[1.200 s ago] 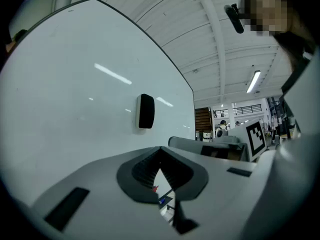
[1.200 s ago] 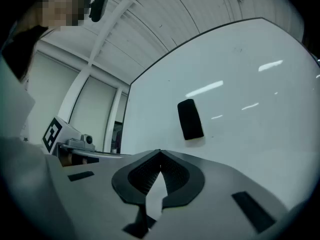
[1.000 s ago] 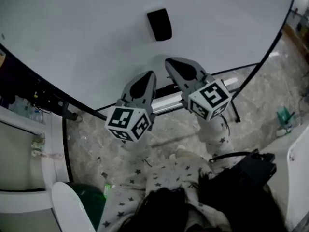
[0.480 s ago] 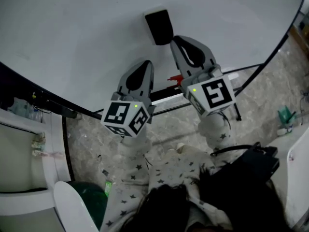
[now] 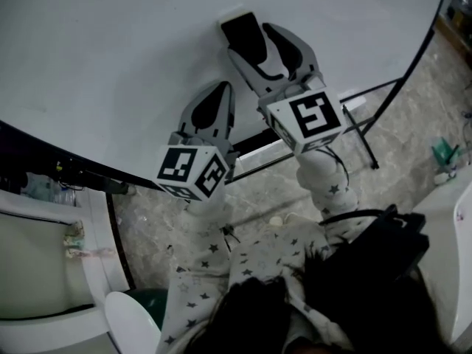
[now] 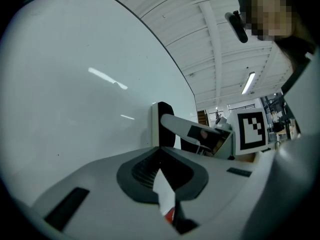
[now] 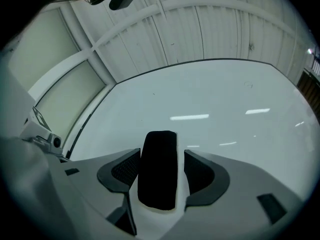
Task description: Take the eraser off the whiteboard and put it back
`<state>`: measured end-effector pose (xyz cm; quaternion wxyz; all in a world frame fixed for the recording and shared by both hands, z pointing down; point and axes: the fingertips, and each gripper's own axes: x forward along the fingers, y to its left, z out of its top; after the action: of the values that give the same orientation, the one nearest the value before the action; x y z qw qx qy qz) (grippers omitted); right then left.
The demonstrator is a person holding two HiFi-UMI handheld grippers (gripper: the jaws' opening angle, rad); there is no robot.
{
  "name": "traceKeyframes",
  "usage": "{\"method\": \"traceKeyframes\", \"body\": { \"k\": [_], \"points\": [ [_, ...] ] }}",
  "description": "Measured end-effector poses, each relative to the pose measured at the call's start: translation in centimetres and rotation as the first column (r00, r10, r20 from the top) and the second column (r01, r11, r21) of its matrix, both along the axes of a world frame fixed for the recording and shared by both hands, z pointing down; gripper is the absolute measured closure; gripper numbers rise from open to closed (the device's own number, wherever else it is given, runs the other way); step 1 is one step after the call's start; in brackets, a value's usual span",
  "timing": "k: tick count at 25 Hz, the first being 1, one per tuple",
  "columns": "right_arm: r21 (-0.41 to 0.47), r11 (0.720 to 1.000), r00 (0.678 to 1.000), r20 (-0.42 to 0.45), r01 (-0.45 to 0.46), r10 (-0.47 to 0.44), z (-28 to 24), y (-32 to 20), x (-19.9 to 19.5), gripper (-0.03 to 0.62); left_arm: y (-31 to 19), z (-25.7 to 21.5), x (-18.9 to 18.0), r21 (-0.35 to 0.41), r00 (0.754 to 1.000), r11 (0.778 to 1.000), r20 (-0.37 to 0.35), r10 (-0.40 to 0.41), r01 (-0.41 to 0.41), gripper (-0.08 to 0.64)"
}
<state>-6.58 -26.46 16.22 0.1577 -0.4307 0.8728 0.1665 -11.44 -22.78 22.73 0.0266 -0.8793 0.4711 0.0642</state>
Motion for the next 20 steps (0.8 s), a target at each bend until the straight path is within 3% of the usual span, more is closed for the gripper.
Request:
{"method": "traceKeyframes", "body": {
  "k": [10,20],
  "points": [
    [0.018,0.994,0.994,-0.006,-0.106,0.106,0.2,-0.3,2.5,0.334,-0.1,0.8,3.3,-0.004,0.997,0.997,0.015,0.076,-0.076,0.558],
    [-0.018,0.972,0.972,-0.02,-0.233,0.232,0.5,-2.5,4.6,0.336,-0.1,1.0,3.8,-0.022,0.996,0.996,0.024,0.084,-0.083,0.558]
  ]
}}
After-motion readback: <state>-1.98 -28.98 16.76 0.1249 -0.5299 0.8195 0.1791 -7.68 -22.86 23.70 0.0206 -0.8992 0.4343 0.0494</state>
